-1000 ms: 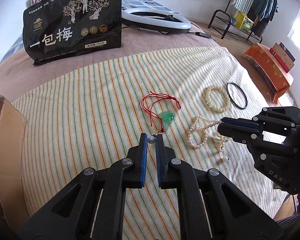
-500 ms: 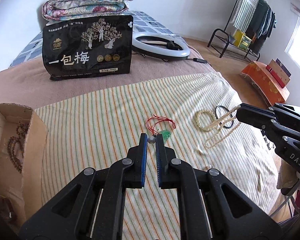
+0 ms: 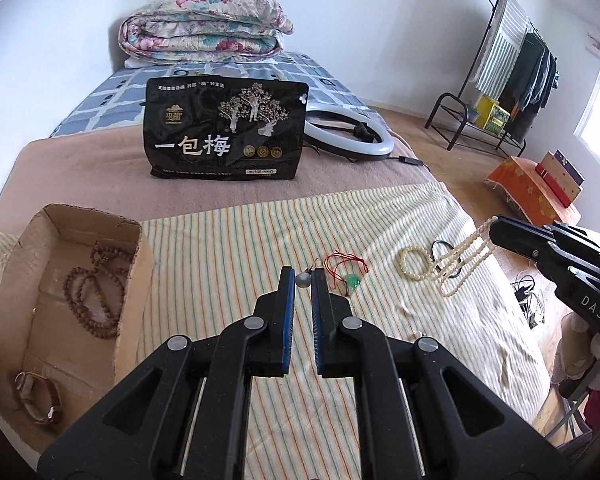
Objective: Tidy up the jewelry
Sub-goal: 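Carry the pearl pendant with the left tool while the right tool carries the pearl necklace to the box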
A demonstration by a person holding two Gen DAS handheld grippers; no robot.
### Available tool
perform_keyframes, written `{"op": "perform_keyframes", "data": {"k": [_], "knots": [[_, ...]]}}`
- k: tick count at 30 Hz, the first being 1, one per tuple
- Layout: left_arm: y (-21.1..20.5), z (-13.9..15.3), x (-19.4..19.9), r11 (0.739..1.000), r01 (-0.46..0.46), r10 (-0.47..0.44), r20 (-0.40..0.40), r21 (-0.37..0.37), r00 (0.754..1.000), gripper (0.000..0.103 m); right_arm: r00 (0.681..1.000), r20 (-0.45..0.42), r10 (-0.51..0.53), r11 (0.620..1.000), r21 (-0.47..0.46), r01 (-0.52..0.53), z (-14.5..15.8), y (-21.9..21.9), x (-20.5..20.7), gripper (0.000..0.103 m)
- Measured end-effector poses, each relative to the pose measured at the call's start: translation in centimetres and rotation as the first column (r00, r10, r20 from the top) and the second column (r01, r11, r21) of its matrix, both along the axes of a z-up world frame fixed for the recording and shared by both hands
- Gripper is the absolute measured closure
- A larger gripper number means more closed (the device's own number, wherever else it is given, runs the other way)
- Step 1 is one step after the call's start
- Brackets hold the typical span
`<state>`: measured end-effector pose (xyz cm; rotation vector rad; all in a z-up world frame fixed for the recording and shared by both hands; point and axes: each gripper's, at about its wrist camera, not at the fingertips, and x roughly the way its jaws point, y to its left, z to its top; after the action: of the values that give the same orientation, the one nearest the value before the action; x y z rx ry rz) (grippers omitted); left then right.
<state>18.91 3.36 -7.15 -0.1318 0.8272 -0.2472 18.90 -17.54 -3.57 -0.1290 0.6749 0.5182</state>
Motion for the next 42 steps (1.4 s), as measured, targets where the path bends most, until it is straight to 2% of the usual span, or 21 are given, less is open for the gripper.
{"op": "perform_keyframes", "data": {"k": [7,19,30,34,42], "knots": [[3.6,1.4,-1.7,0.999,-0.054,0.054,0.031,0.003,0.998,0.097,0.999,0.034,0.036,0.999,0.036,-0.037,1.7,3.2,-0.8,0.102],[11.8,2.0,-3.7,0.982,-0.189,0.189,0.036,0.007,0.981,0.097,0.989,0.046,0.142,0.985,0.089,-0.145,2.4,10.6,-1.5,0.102],[18.7,1.0,-4.1,0.956,-0.29,0.289,0.028,0.041,0.957,0.097,0.97,0.03,0.239,0.963,0.121,-0.241,1.2,17.5,-1.8,0.102],[20.4,0.3,-4.1,0.948,-0.314,0.314,0.015,0.042,0.949,0.097,0.964,0.05,0.261,0.953,0.148,-0.266,1.9,19.1,-1.8,0.102],[21.8,-0.8,-4.0,0.947,-0.315,0.316,-0.005,0.055,0.949,0.097,0.953,0.082,0.293,0.938,0.166,-0.303,3.6,22.0,-1.0,0.102]]}}
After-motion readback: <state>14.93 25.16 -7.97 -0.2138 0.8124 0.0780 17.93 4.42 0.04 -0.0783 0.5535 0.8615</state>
